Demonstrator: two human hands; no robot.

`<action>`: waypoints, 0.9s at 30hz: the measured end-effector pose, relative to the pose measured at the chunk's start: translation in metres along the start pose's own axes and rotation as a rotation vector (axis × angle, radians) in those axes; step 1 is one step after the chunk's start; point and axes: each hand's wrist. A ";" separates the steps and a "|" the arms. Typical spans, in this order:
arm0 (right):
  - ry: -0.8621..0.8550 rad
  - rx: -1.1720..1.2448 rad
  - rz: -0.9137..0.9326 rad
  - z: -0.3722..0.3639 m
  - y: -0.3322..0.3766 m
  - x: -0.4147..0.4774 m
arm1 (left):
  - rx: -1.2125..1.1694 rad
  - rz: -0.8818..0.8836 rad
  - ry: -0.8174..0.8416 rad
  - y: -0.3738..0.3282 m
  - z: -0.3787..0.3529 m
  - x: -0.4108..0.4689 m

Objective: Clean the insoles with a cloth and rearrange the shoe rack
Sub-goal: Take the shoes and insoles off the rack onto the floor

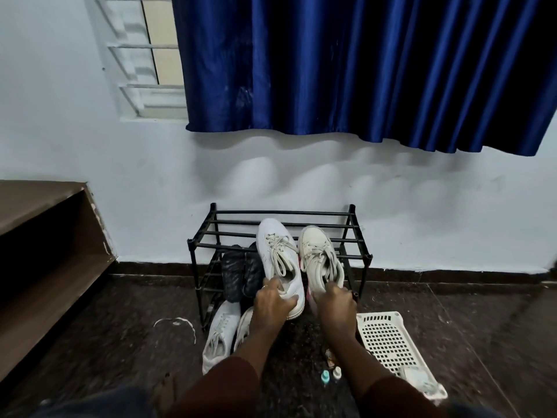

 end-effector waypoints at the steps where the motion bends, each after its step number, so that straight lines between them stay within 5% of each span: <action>1: 0.007 0.008 -0.001 -0.001 0.000 -0.013 | -0.001 0.006 0.010 0.006 0.000 -0.011; 14: 0.317 0.047 -0.172 -0.068 -0.039 -0.125 | 0.025 0.135 0.251 0.101 -0.026 -0.102; 20: 0.430 0.075 -0.314 -0.115 -0.074 -0.122 | 0.075 0.062 0.371 0.180 -0.082 -0.076; 27: 0.502 0.093 -0.439 -0.180 -0.096 -0.073 | 0.076 0.172 0.524 0.190 -0.118 -0.027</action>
Point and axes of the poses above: each hand's wrist, its own x-axis towards the middle knuckle, its own z-axis out of the back of the hand, y = z × x, and after that the axes turned 4 degrees about y, right-handed
